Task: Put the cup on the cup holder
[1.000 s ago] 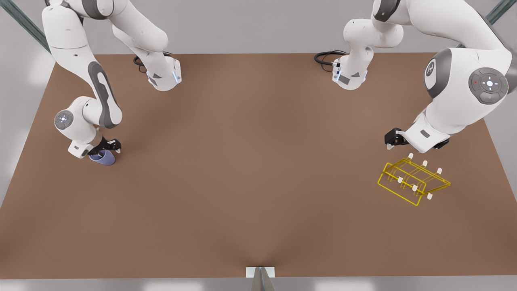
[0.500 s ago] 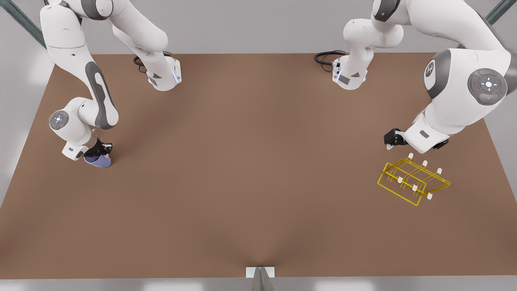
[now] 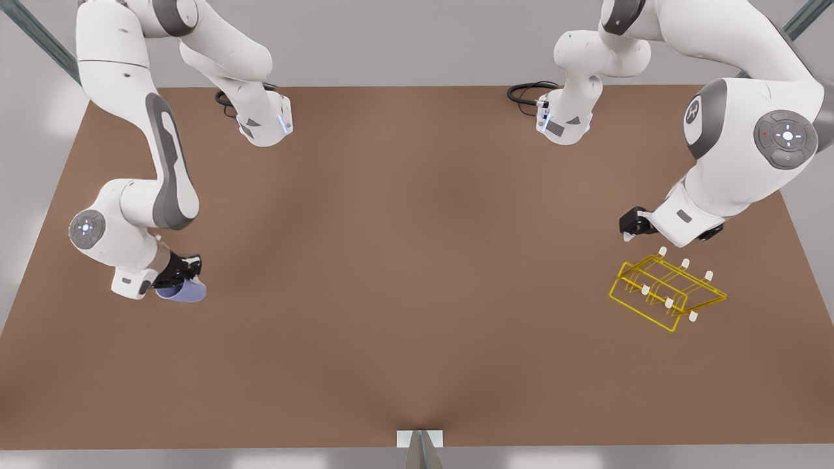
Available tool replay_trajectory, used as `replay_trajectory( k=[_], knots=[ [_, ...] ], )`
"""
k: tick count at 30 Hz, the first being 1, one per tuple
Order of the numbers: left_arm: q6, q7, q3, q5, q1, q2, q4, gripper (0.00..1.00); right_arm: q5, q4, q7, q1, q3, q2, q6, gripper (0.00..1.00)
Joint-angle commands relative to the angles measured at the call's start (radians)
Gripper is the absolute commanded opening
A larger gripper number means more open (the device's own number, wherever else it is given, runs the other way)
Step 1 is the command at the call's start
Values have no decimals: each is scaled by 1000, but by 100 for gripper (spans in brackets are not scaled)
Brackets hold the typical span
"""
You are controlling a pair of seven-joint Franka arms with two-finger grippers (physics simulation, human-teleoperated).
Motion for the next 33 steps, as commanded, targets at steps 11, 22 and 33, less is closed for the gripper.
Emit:
replay_trajectory(
  k=[11,22,33],
  knots=[
    [-1,1,0,1,-3,-1,0,100,330,353,85,201,0,280,-436,21],
    [-1,1,0,0,-3,-1,0,100,801,523,86,371,0,461,-549,21],
    [-4,1,-2,0,-3,-1,-2,100,1269,721,106,570,-1,677,-509,21]
  ],
)
